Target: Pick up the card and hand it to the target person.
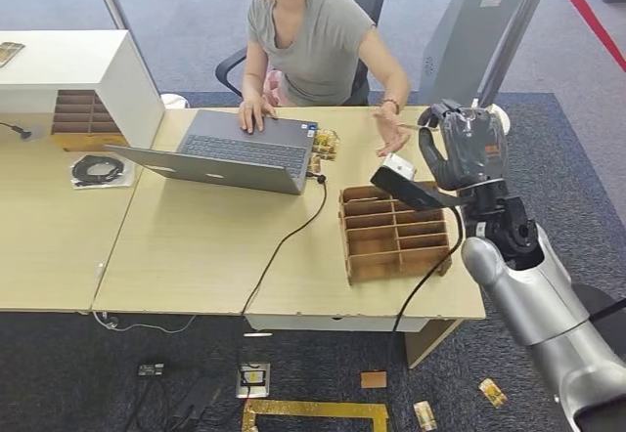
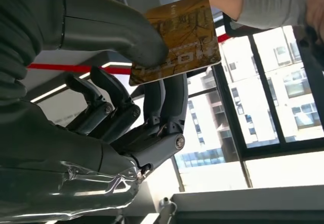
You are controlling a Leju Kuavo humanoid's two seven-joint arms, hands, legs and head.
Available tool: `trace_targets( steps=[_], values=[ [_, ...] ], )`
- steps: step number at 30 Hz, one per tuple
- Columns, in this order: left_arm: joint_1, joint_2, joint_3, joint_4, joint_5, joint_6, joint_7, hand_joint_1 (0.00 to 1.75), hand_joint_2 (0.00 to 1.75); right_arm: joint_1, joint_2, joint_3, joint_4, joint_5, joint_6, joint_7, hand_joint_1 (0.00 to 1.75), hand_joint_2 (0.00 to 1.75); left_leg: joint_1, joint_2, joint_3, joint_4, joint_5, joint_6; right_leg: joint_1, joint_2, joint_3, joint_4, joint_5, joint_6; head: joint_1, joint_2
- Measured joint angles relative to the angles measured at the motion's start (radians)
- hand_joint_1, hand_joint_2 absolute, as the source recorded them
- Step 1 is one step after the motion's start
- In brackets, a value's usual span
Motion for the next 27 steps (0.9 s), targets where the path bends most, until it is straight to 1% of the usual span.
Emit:
trace_targets(
  steps=[1,5,11,14,15,18,19,23,27],
  values=[
    [-0.004,-0.002,-0.002,0.000,-0.004,-0.003,0.003,0.00,1.75,-0.041,0.010,0.006,0.051,0.000,0.003,-0.005,1.66,1.75,0.000,-0.001,0.000,0.000,0.000,0.000,0.000,0.000,0.000,0.000,0.000,0.000,0.000,0.000],
    [-0.012,-0.007,-0.015,0.000,-0.010,-0.007,0.012,0.00,1.75,-0.145,0.049,0.027,0.210,-0.004,0.011,-0.015,1.61,1.75,0.000,-0.001,-0.001,0.000,0.000,0.000,0.000,-0.001,0.000,0.000,0.000,0.000,0.000,0.000],
    [-0.014,-0.012,-0.025,0.000,-0.009,-0.006,0.017,0.00,1.75,-0.261,0.122,0.068,0.432,0.010,0.042,-0.013,1.58,1.75,0.000,-0.001,-0.001,0.000,0.000,0.000,0.000,-0.001,-0.001,0.000,0.000,0.000,0.000,0.000],
    [-0.014,-0.013,-0.029,0.000,-0.007,-0.004,0.017,0.00,1.75,-0.297,0.157,0.088,0.524,0.021,0.057,-0.007,1.43,1.75,0.000,-0.001,-0.001,0.000,0.000,0.000,0.000,-0.001,-0.001,0.000,0.000,0.000,0.000,0.000],
    [-0.014,-0.014,-0.030,0.000,-0.007,-0.004,0.017,0.00,1.75,-0.307,0.168,0.094,0.551,0.026,0.062,-0.004,1.14,1.75,0.000,-0.001,-0.001,0.000,0.000,0.000,0.000,-0.001,-0.001,0.000,0.000,0.000,0.000,0.000],
    [-0.014,-0.015,-0.034,0.000,-0.009,-0.004,0.017,0.00,1.75,-0.330,0.193,0.110,0.617,0.035,0.074,0.001,0.10,1.75,0.000,-0.001,-0.001,0.000,0.000,0.000,0.000,-0.001,-0.001,0.000,0.000,0.000,0.000,0.000],
    [-0.014,-0.015,-0.037,0.000,-0.009,-0.004,0.017,0.00,1.75,-0.336,0.198,0.114,0.633,0.035,0.078,0.001,0.00,1.75,0.000,-0.001,-0.001,0.000,0.000,0.000,0.000,-0.001,-0.001,0.000,0.000,0.000,0.000,0.000],
    [-0.014,-0.018,-0.042,0.000,-0.010,-0.004,0.017,0.00,1.75,-0.352,0.214,0.127,0.683,0.018,0.106,-0.013,0.00,1.75,0.000,-0.001,-0.001,0.001,0.000,0.000,0.000,-0.001,-0.001,0.000,0.000,0.000,0.001,0.000],
    [-0.013,-0.018,-0.043,0.000,0.006,-0.003,0.017,0.00,1.75,-0.352,0.219,0.133,0.691,-0.038,0.137,-0.058,0.00,1.75,0.000,-0.001,-0.001,0.001,0.000,0.000,0.000,0.000,-0.001,0.000,0.000,0.000,0.001,0.000]
  ],
)
